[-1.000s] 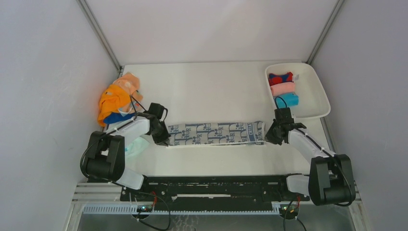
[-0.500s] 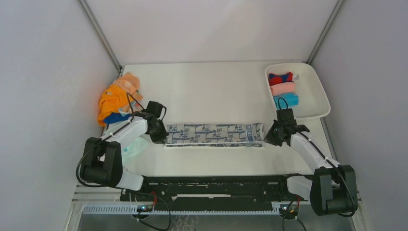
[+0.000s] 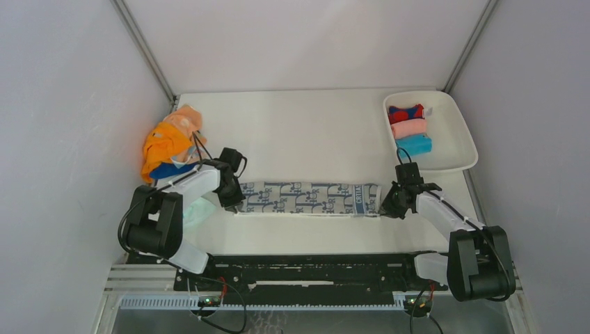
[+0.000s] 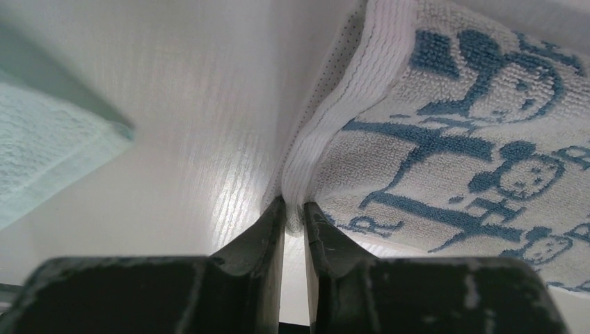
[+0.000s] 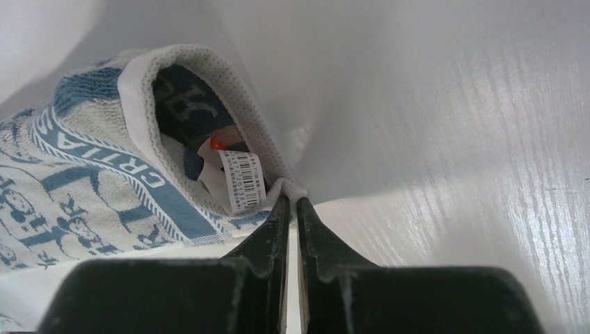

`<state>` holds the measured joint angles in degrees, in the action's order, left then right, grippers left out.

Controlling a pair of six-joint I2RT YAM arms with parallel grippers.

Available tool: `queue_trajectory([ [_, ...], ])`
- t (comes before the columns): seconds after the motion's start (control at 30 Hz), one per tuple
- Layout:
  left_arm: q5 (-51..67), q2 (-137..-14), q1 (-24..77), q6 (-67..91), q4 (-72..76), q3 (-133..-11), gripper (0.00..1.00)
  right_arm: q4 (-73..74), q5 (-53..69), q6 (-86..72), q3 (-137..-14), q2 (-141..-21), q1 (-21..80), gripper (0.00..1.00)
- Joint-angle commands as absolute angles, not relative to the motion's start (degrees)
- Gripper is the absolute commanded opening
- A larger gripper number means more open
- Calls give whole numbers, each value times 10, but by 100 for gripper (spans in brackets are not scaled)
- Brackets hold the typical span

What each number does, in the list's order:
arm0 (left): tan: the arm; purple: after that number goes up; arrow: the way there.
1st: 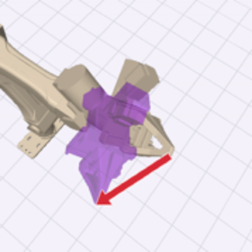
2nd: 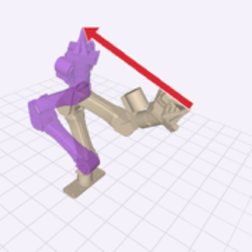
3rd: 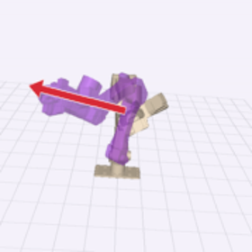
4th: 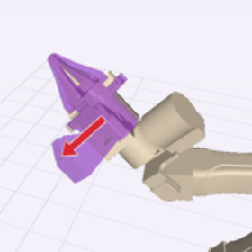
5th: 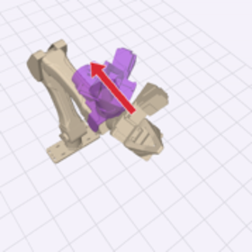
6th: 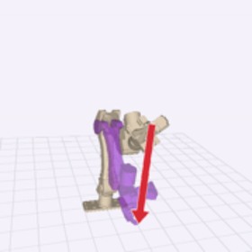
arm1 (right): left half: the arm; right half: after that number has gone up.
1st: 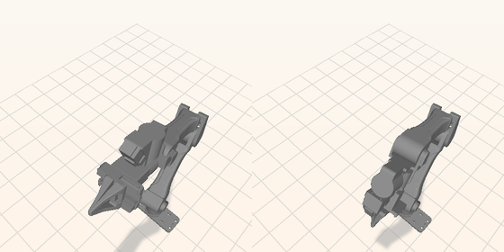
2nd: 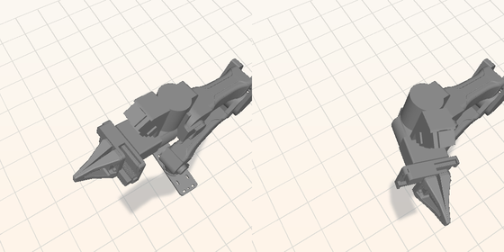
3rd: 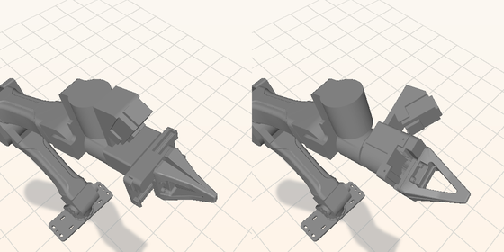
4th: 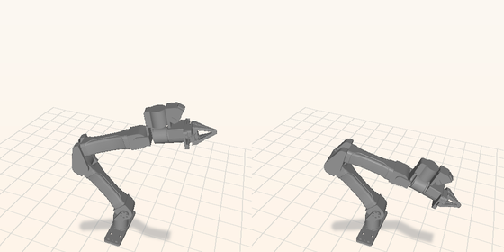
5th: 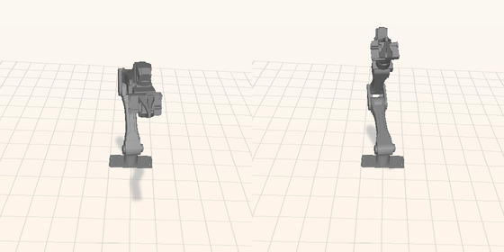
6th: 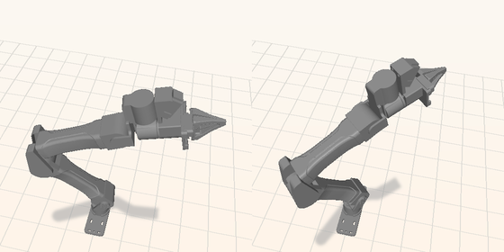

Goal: Roll the towels

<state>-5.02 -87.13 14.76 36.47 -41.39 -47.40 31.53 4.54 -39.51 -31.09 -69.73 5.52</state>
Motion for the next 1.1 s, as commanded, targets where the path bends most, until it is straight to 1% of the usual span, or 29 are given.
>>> queue_trajectory([
  [0.0, -125, -881, 157, 363, -432, -498, 24, 299, 19, -399, -311, -702, 65, 3],
  [0.1, -146, -875, 162, 365, -452, -510, 28, 299, 19, -399, -311, -700, 69, 6],
  [0.2, -154, -863, 166, 366, -465, -521, 29, 301, 21, -398, -311, -694, 75, 7],
  [0.3, -161, -849, 173, 368, -481, -531, 30, 304, 20, -396, -312, -680, 78, 11],
  [0.4, -162, -834, 183, 369, -497, -539, 31, 312, 18, -391, -314, -664, 79, 13],
  [0.5, -150, -810, 188, 370, -502, -536, 31, 328, 8, -385, -321, -646, 79, 16],
  [0.67, -124, -752, 190, 368, -512, -539, 32, 366, -14, -362, -348, -597, 78, 24],
  [0.77, -98, -732, 189, 361, -501, -556, 32, 358, -4, -322, -365, -566, 78, 28],
  [0.87, -52, -753, 189, 356, -458, -571, 32, 321, 21, -299, -382, -556, 77, 35],
  [1.07, -11, -850, 186, 343, -410, -613, 31, 241, 90, -298, -417, -609, 77, 36],
])
